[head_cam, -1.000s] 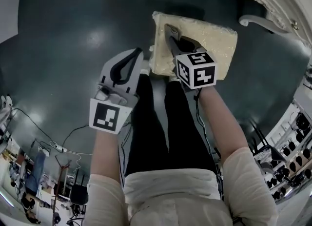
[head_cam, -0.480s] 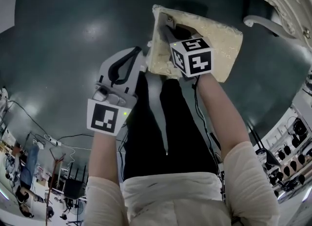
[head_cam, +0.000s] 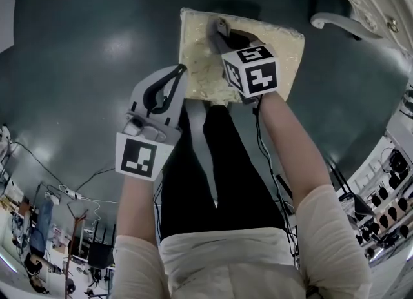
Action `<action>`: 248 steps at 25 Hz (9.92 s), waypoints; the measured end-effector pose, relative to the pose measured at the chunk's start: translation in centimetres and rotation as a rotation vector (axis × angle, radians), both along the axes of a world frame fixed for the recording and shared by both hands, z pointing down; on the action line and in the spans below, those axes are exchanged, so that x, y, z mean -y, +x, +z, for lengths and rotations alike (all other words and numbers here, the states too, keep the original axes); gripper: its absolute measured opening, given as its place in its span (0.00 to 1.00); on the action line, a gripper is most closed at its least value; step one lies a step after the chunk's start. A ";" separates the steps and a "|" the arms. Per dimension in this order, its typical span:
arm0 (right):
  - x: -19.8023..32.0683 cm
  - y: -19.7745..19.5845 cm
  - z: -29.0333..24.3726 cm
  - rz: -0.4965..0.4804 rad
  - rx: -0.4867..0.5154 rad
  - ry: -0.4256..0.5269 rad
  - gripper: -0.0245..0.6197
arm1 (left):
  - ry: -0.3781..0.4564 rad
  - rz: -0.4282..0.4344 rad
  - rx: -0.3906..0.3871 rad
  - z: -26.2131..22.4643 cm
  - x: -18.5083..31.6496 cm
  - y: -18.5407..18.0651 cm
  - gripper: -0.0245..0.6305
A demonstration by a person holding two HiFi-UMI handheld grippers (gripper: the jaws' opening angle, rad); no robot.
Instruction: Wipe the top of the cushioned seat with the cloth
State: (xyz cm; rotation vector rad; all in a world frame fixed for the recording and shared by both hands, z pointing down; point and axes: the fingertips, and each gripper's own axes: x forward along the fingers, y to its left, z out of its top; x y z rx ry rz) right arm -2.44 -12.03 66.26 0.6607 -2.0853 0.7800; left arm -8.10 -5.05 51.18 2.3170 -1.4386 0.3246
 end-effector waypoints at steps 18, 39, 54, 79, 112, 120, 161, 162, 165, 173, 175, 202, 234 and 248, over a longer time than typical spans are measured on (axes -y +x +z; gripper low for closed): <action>2.8 14.0 0.2 0.133 -0.046 -0.008 0.09 | -0.006 0.161 0.005 0.1 2.8 11.0 0.04; 3.4 25.0 0.3 0.271 -0.258 0.024 0.09 | -0.036 0.283 0.003 -0.2 1.5 18.2 0.04; -2.7 8.8 -4.7 0.077 -0.129 0.023 0.09 | 0.000 0.149 0.016 -2.7 -2.0 6.7 0.04; -8.5 -2.6 -0.3 0.037 -0.025 -0.111 0.09 | -0.060 0.009 -0.021 -0.2 -4.7 -1.6 0.04; -4.5 19.3 1.2 0.197 -0.131 -0.086 0.09 | -0.082 0.128 -0.033 1.6 -1.2 15.8 0.04; -4.1 23.9 1.1 0.261 -0.137 -0.075 0.09 | -0.087 0.165 -0.035 1.5 -0.8 19.5 0.04; -16.2 -3.8 -0.1 0.018 0.004 -0.176 0.09 | -0.109 0.069 0.027 1.0 -10.5 -1.5 0.04; -16.3 -4.2 0.0 0.022 0.001 -0.174 0.09 | -0.114 0.069 0.027 1.2 -10.8 -1.8 0.04; -16.5 -5.1 0.8 0.028 -0.007 -0.177 0.09 | -0.120 0.064 0.028 1.8 -11.4 -2.9 0.04; -16.5 -3.2 1.3 0.020 -0.022 -0.185 0.09 | -0.136 0.091 0.027 2.6 -11.2 -1.2 0.04; -16.3 -2.5 1.3 0.025 -0.022 -0.185 0.09 | -0.133 0.079 0.026 2.6 -10.8 -0.9 0.04; -14.2 12.0 1.2 0.067 -0.032 -0.165 0.09 | -0.132 0.124 0.032 3.0 -8.6 12.1 0.04; -12.6 29.9 -0.1 0.216 -0.153 -0.081 0.09 | -0.097 0.251 0.052 0.2 -7.7 23.3 0.04; -11.8 17.9 -15.6 0.136 0.005 0.116 0.09 | 0.069 0.269 0.095 -12.6 -7.9 14.3 0.04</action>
